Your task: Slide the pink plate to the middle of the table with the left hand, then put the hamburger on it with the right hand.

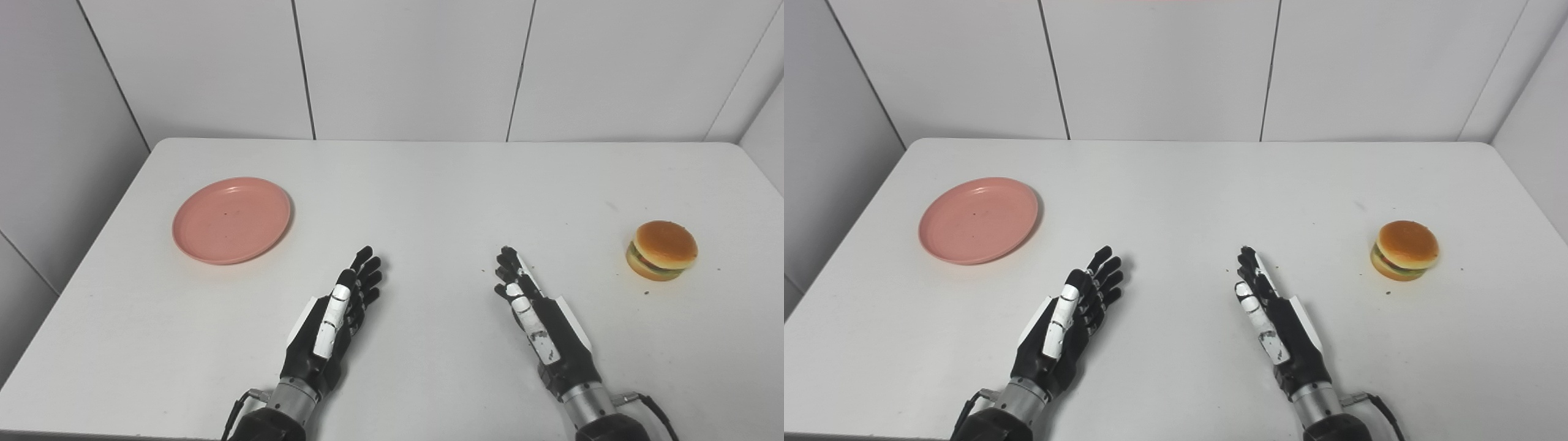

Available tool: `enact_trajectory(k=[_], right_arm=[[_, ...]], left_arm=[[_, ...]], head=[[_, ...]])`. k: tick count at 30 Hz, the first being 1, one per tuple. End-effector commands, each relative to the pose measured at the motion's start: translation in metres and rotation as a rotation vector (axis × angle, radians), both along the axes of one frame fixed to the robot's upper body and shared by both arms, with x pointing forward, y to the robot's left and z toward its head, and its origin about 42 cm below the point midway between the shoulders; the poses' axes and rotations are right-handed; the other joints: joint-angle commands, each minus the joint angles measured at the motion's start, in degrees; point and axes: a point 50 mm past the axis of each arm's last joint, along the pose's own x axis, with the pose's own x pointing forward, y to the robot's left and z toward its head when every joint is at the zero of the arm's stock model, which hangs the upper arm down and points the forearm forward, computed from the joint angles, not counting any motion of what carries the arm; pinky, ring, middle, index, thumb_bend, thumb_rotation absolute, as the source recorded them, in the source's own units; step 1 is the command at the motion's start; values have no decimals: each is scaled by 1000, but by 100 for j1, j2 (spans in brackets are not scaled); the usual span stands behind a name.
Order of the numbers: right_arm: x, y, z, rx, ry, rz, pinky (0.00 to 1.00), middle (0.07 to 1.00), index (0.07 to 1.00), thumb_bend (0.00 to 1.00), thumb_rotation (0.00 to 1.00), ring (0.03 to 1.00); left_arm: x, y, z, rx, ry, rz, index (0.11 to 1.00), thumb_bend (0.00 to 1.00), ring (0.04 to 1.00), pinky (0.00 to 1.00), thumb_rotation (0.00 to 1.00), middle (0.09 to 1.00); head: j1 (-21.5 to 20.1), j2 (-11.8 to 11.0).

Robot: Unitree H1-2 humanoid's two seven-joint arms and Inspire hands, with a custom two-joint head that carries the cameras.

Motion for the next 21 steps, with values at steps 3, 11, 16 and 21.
enact_trajectory(k=[3, 11, 16, 21], right_arm=[[5, -2, 9, 32, -52, 2, 1000, 986, 1000, 636, 947, 981], [4, 0, 3, 24, -51, 1, 993, 980, 1000, 619, 945, 971], [1, 2, 3, 17, -57, 3, 986, 976, 1000, 615, 938, 968], [1, 0, 4, 19, -51, 6, 1000, 978, 1000, 620, 936, 974]], left_arm=[[-49, 3, -21, -35, 64, 47, 984, 606, 981, 989, 1000, 977], [-47, 5, -27, -32, 58, 47, 985, 611, 980, 990, 1000, 980], [-48, 6, -28, -33, 49, 50, 989, 610, 980, 990, 1000, 981], [-48, 5, -26, -25, 44, 57, 980, 614, 975, 984, 1000, 973]], head=[[44, -38], [49, -191], [32, -187], [58, -142]])
